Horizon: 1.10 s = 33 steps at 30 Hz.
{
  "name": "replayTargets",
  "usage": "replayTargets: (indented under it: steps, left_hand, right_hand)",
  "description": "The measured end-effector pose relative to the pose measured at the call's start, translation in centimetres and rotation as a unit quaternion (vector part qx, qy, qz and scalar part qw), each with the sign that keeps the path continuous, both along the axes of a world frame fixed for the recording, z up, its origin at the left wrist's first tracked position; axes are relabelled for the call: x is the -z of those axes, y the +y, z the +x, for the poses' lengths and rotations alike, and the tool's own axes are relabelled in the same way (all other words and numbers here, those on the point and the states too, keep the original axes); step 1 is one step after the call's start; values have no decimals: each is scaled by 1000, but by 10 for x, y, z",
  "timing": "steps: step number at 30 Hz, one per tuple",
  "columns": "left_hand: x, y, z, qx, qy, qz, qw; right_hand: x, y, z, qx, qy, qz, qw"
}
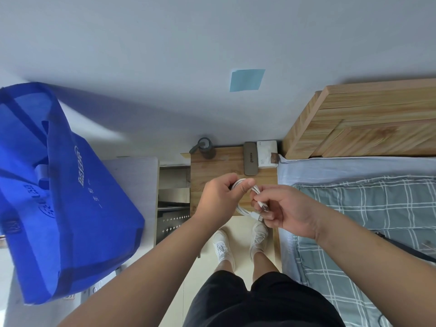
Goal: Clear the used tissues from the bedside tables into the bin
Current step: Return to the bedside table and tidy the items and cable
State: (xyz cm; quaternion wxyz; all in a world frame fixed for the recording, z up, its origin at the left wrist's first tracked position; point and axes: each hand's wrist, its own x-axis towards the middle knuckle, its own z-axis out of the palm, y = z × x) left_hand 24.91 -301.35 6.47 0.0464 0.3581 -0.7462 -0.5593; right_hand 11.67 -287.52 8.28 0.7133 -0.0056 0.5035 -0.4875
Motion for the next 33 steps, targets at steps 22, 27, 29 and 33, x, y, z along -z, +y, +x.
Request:
replayTargets:
  steps: [22,27,29,33]
  left_hand:
    - [136,-13,33,-145,-110,399,899]
    - [233,-16,25,-278,-116,386,872]
    - [272,-20,14,-297,-118,351,880]
    - [331,-44,-23,-305,-96,283,904]
  right_hand:
    - [147,-19,34,65,233,167,956]
    - [243,-44,46,140,189,221,946]
    - [280,-55,44,159,186,220,944]
    - [340,-90,25,169,255,201,931]
